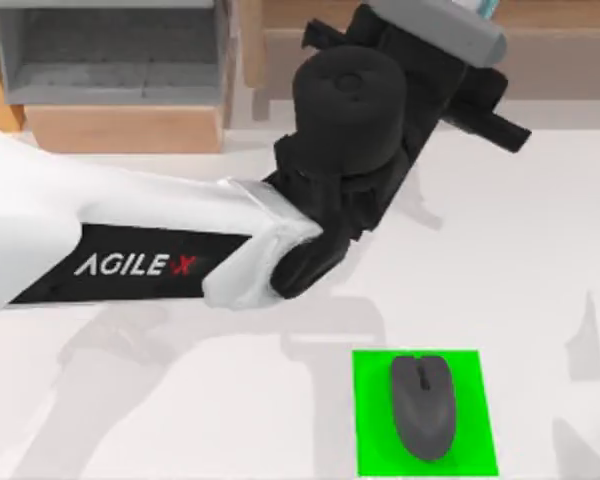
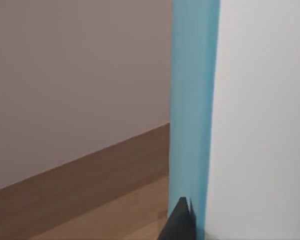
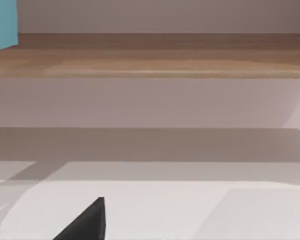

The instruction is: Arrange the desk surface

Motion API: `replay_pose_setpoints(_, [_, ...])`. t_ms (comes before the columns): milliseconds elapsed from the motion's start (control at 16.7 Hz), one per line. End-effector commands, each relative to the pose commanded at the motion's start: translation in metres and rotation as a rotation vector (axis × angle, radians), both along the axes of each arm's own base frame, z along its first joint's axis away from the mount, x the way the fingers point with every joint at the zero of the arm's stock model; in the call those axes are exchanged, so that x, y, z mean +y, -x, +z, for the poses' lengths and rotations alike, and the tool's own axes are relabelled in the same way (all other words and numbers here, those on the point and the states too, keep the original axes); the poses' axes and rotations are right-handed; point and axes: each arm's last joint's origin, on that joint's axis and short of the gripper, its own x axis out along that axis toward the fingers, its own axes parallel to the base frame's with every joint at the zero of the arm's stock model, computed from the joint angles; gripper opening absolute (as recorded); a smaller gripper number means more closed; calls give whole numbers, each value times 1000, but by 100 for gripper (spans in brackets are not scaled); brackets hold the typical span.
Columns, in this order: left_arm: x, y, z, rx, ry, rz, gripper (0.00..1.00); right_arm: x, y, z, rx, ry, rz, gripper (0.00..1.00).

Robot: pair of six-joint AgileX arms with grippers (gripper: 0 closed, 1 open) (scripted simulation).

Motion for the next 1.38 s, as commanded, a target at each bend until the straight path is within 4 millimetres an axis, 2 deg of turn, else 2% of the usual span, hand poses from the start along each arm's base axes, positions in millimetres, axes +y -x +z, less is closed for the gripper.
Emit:
replay_pose_setpoints(240, [51, 21, -9, -99, -207, -44, 0, 0, 0, 0, 0, 0, 0, 100])
replay_pose_setpoints(480, [112, 26, -42, -144, -560, 14, 0, 0, 0, 0, 0, 0, 0, 100])
replay_pose_setpoints(720, [175, 12, -66, -155, -975, 136, 0, 0, 0, 0, 0, 0, 0, 100])
replay_pose_setpoints(900, [216, -11, -72, -134, -1211, 232, 0, 0, 0, 0, 0, 0, 0, 100])
replay_pose_setpoints(1140, [242, -46, -76, -105, -1377, 285, 0, 0, 0, 0, 0, 0, 0, 100])
replay_pose_setpoints(1380, [244, -50, -77, -103, -1392, 285, 0, 0, 0, 0, 0, 0, 0, 100])
